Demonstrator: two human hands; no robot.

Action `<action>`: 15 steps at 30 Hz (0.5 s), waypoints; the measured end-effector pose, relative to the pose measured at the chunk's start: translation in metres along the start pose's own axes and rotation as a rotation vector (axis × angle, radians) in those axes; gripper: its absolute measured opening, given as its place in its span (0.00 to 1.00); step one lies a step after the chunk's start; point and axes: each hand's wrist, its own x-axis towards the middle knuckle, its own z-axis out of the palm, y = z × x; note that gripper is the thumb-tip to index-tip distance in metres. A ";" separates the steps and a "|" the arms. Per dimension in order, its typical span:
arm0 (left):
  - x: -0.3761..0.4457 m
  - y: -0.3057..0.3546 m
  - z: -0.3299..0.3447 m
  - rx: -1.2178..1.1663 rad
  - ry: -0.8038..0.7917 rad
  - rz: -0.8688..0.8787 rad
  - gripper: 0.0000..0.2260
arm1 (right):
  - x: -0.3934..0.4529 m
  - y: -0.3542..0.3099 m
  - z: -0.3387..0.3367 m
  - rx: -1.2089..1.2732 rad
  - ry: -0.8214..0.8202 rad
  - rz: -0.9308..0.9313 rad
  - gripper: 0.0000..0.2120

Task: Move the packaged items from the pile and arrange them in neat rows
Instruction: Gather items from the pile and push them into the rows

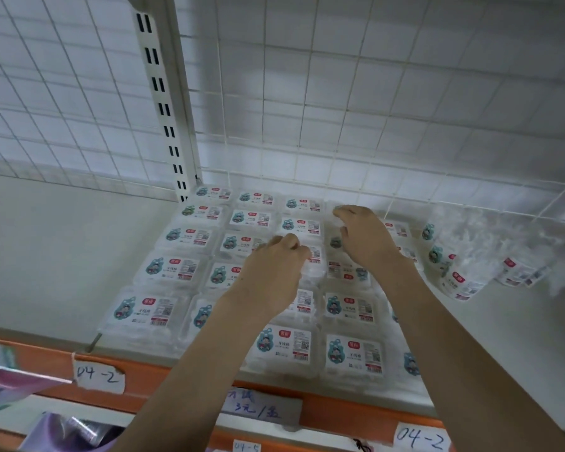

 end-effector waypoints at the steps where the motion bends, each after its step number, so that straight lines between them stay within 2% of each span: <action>1: -0.002 -0.003 0.000 0.026 -0.003 0.012 0.17 | -0.001 -0.002 0.001 -0.001 0.000 0.023 0.24; 6: -0.019 -0.017 0.001 0.036 -0.004 0.067 0.20 | -0.006 -0.010 -0.001 0.086 0.000 0.109 0.24; 15: -0.022 -0.019 0.003 -0.002 0.024 0.075 0.19 | -0.007 -0.010 -0.008 0.126 -0.006 0.105 0.23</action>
